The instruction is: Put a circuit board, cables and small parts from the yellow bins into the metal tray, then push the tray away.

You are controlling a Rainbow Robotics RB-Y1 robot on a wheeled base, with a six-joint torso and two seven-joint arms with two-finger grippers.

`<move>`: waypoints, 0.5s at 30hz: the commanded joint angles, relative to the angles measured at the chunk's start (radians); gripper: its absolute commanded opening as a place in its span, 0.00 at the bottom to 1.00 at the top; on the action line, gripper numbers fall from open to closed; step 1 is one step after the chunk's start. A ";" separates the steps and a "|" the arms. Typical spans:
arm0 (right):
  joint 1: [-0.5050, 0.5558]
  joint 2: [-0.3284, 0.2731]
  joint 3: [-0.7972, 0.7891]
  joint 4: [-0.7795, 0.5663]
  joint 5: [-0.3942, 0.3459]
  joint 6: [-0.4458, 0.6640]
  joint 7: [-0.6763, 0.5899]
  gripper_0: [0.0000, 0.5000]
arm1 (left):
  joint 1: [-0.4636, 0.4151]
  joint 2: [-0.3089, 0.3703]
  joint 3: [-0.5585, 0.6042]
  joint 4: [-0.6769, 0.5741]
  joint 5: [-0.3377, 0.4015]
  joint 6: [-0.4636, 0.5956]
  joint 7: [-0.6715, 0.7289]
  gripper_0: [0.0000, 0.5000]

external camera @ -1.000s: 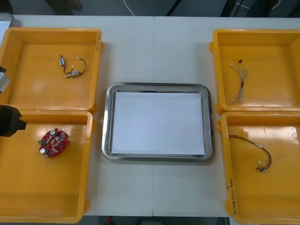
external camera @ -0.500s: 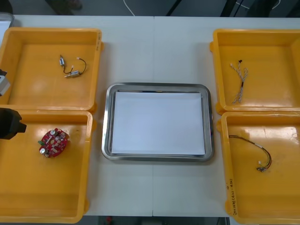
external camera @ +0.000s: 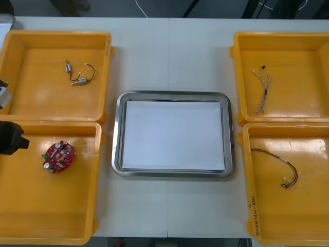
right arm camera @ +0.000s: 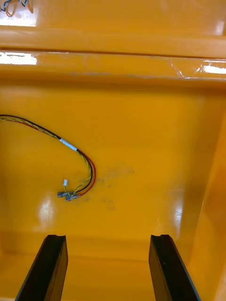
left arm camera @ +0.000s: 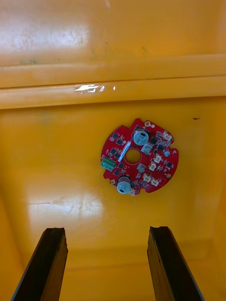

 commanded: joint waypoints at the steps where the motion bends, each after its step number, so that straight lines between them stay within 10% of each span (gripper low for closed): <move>1: 0.025 -0.023 0.022 -0.031 -0.010 0.003 0.064 1.00 | 0.015 0.002 0.010 0.040 0.020 0.006 -0.131 1.00; 15: 0.025 -0.080 0.157 -0.031 0.052 -0.022 0.104 1.00 | 0.035 0.002 -0.034 0.100 0.052 -0.064 -0.199 1.00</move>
